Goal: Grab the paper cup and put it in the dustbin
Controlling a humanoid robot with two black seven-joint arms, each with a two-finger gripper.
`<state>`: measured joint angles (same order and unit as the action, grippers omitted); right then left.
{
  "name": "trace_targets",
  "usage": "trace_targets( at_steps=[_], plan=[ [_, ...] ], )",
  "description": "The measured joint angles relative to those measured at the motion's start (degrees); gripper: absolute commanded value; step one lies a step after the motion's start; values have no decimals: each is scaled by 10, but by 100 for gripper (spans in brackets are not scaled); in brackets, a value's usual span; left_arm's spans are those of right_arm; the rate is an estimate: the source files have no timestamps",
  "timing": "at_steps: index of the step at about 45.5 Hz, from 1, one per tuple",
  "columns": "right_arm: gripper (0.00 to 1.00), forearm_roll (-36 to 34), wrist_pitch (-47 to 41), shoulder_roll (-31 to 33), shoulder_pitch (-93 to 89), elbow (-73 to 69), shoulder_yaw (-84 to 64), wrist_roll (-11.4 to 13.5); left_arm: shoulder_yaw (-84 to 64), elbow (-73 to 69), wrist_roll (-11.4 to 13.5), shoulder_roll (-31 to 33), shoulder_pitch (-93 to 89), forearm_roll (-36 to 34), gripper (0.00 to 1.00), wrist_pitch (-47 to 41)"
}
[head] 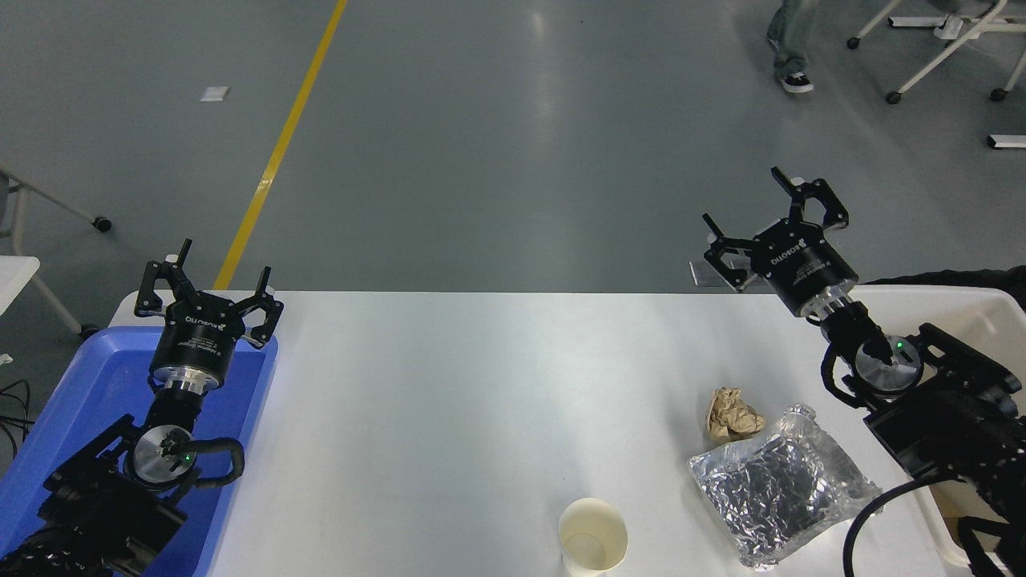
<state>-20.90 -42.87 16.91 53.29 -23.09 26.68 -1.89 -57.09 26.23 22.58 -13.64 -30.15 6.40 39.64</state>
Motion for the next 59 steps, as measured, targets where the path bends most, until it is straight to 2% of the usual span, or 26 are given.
trace_targets(
  at_steps=[18, 21, 34, 47, 59],
  plan=[
    [100, 84, 17, 38, 235, -82, -348, 0, 1, 0, 1, -1, 0, 1, 100, -1],
    [100, 111, 17, 46, 304, -133, -441, 0, 1, 0, 1, -1, 0, 1, 100, -1],
    [100, 219, 15, 61, 495, -342, -665, -1, 2, 0, 1, -1, 0, 1, 100, -1],
    [100, 256, 10, 53, 676, -529, -857, -3, 2, 0, 1, -1, 0, 1, 100, -1],
    [100, 261, 3, 28, 797, -643, -957, -5, 2, 0, 1, -1, 0, 1, 100, -1]
  ],
)
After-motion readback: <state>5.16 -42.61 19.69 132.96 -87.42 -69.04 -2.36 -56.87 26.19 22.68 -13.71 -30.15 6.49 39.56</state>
